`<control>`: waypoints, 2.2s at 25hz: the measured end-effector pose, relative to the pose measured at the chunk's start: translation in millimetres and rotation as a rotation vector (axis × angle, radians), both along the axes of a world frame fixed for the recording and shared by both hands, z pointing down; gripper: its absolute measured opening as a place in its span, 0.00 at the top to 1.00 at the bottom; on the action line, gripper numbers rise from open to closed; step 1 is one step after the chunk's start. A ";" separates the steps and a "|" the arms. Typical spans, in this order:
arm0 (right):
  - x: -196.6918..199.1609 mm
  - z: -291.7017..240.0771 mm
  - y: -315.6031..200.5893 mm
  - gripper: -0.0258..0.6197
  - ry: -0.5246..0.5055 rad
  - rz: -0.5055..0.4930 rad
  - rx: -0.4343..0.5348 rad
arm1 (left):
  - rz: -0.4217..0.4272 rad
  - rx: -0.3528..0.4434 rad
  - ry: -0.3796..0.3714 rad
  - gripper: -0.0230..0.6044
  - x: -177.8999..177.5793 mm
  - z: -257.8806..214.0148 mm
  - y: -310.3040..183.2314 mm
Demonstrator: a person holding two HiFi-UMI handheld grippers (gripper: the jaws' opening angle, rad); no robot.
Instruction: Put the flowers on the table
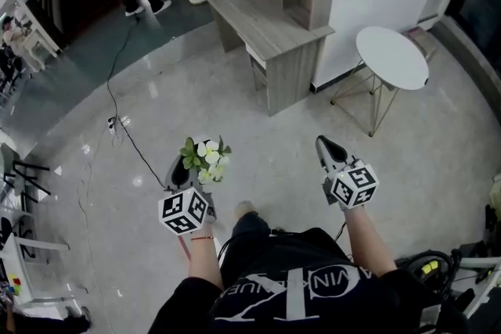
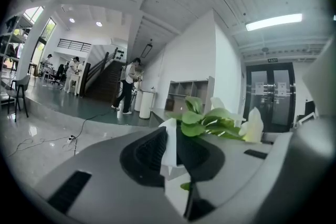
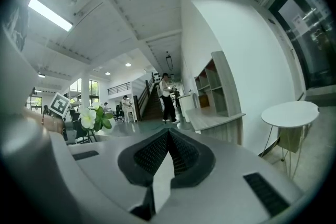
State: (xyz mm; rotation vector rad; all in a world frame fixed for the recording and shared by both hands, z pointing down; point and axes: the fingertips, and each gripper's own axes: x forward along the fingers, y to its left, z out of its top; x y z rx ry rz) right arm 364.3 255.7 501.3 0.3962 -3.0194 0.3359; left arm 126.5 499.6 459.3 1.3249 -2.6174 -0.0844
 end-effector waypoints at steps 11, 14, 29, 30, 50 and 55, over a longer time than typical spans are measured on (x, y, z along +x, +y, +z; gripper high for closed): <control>-31.1 15.2 -25.5 0.95 0.019 0.030 -0.027 | 0.032 -0.013 0.034 0.87 -41.4 13.5 -39.0; -49.9 16.6 -40.8 0.95 0.033 0.032 -0.024 | 0.046 -0.009 0.046 0.87 -60.3 17.8 -60.8; -148.9 28.6 -111.8 0.95 0.104 0.056 -0.058 | 0.098 -0.036 0.126 0.87 -166.0 38.1 -153.0; -154.6 29.3 -116.5 0.95 0.109 0.058 -0.060 | 0.100 -0.036 0.129 0.87 -172.7 38.9 -158.1; -268.6 39.2 -172.7 0.95 0.150 0.043 -0.049 | 0.100 -0.015 0.170 0.87 -292.1 52.3 -219.3; -269.8 44.1 -189.3 0.95 0.156 0.065 -0.065 | 0.125 -0.021 0.174 0.88 -297.7 55.2 -241.5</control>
